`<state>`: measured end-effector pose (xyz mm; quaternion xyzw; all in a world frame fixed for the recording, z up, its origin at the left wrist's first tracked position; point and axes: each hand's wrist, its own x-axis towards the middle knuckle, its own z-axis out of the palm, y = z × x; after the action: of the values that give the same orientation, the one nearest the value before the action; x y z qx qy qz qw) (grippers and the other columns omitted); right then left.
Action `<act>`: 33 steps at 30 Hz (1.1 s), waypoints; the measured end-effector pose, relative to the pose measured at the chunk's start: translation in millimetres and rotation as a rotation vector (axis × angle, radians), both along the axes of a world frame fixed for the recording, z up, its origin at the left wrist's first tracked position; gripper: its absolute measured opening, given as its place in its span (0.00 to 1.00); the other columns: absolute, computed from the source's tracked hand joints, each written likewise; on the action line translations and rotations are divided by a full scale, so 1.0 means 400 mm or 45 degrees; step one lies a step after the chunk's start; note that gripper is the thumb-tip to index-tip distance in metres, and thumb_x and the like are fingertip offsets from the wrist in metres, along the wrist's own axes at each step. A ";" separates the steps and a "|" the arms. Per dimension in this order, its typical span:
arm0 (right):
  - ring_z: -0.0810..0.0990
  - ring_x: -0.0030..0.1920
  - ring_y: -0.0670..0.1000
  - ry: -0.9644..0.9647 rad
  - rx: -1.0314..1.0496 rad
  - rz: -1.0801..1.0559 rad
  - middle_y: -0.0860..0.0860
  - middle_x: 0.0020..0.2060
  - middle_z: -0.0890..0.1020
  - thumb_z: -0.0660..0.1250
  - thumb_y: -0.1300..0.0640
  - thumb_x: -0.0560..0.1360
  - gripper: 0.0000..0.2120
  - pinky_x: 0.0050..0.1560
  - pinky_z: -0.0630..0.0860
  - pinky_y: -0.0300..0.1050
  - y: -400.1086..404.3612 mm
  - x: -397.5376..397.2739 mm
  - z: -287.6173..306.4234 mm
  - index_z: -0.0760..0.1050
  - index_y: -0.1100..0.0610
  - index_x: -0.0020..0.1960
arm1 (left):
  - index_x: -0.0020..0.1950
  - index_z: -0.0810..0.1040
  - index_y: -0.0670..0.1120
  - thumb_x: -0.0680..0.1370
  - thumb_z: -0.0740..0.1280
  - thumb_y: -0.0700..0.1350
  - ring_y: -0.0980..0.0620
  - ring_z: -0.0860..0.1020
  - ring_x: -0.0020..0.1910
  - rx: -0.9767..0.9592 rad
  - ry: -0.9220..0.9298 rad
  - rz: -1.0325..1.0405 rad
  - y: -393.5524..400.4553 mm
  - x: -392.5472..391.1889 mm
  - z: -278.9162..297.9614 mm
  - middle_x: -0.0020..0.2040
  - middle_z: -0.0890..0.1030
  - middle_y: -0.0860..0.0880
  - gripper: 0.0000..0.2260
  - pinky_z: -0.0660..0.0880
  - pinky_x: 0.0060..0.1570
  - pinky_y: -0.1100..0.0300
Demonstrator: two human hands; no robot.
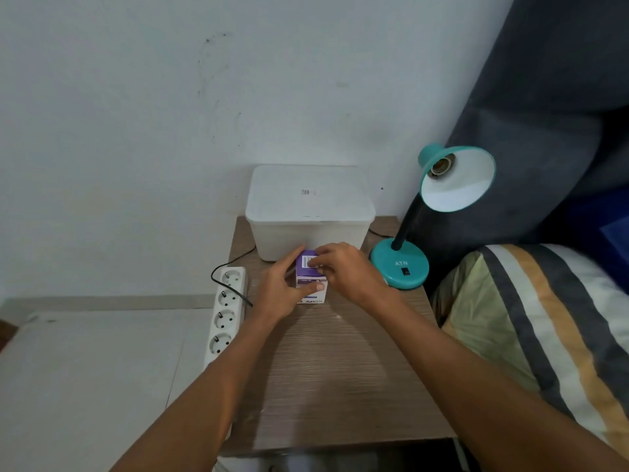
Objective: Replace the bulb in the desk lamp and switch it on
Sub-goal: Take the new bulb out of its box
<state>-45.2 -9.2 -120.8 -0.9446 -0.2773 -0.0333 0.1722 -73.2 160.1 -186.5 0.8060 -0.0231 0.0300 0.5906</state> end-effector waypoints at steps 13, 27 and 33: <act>0.82 0.52 0.54 -0.073 -0.080 0.234 0.54 0.54 0.85 0.70 0.55 0.77 0.13 0.49 0.80 0.49 -0.013 0.015 0.019 0.82 0.57 0.61 | 0.77 0.71 0.51 0.64 0.83 0.52 0.56 0.81 0.63 -0.092 -0.010 -0.042 0.006 0.007 -0.026 0.65 0.81 0.53 0.42 0.81 0.62 0.50; 0.83 0.47 0.44 -0.003 0.707 -0.380 0.49 0.47 0.86 0.67 0.55 0.80 0.10 0.51 0.82 0.43 0.006 0.013 0.009 0.83 0.56 0.57 | 0.81 0.63 0.56 0.69 0.82 0.43 0.57 0.82 0.63 -0.072 -0.129 0.010 -0.007 0.004 -0.044 0.67 0.80 0.51 0.45 0.83 0.59 0.54; 0.79 0.48 0.46 -0.101 0.787 -0.726 0.48 0.50 0.79 0.70 0.53 0.77 0.08 0.49 0.78 0.42 0.043 0.033 0.013 0.75 0.52 0.54 | 0.76 0.58 0.73 0.69 0.81 0.50 0.64 0.82 0.57 0.074 -0.239 0.026 -0.006 -0.003 -0.044 0.60 0.80 0.59 0.46 0.84 0.56 0.56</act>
<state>-32.1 8.2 -115.7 -0.8855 0.0117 -0.1976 0.4205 -74.3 157.7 -204.1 0.8167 -0.0710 0.1106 0.5620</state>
